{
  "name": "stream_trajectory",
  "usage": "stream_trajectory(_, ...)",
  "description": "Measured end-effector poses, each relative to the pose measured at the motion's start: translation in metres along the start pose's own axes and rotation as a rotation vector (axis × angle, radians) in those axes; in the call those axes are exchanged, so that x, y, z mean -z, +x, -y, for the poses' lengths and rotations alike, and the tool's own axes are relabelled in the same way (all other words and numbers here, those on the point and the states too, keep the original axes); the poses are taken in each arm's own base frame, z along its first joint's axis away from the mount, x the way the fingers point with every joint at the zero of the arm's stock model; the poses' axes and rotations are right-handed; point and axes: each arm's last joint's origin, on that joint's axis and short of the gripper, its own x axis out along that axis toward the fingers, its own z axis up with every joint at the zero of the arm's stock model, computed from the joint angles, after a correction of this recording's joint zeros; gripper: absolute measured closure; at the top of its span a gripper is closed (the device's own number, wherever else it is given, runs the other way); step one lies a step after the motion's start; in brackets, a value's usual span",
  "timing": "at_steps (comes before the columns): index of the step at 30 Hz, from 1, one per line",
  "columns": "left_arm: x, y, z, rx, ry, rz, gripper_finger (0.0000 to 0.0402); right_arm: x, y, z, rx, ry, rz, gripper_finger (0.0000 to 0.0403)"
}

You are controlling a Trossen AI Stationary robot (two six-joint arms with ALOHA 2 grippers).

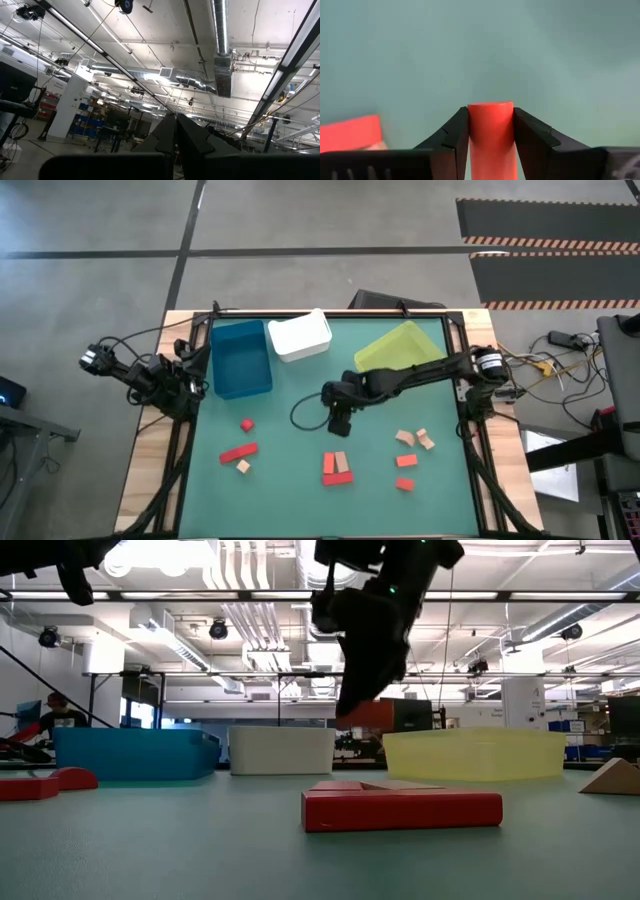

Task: Sort & place blocks by color
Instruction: Put the orange block into the yellow bin

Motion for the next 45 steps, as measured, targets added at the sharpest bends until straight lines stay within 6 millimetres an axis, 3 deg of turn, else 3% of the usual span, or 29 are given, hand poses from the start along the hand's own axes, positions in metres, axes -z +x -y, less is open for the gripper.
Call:
stream_trajectory(5, 0.0, 0.0, 0.0, 0.002, 0.001, 0.0, 0.0402, -0.005, -0.03, 0.027, 0.098, 0.138, 0.042, 0.0285)
stream_trajectory(12, 0.0, 0.0, 0.0, 0.006, 0.001, 0.002, 0.0402, 0.003, -0.073, 0.064, 0.268, 0.31, 0.077, 0.0286)
stream_trajectory(19, 0.0, 0.0, 0.0, 0.005, 0.0, 0.003, 0.0402, 0.019, -0.092, 0.1, 0.328, 0.406, 0.09, 0.0288)
stream_trajectory(27, 0.0, 0.0, 0.0, 0.005, 0.0, 0.003, 0.0402, 0.054, -0.081, 0.136, 0.403, 0.479, 0.0, 0.0287)
stream_trajectory(35, 0.0, 0.0, 0.0, 0.005, 0.0, 0.002, 0.0402, 0.089, -0.047, 0.167, 0.39, 0.533, -0.055, 0.0287)
stream_trajectory(45, 0.0, 0.0, 0.0, 0.005, 0.0, 0.002, 0.0402, 0.108, -0.023, 0.181, 0.346, 0.562, -0.005, 0.0284)
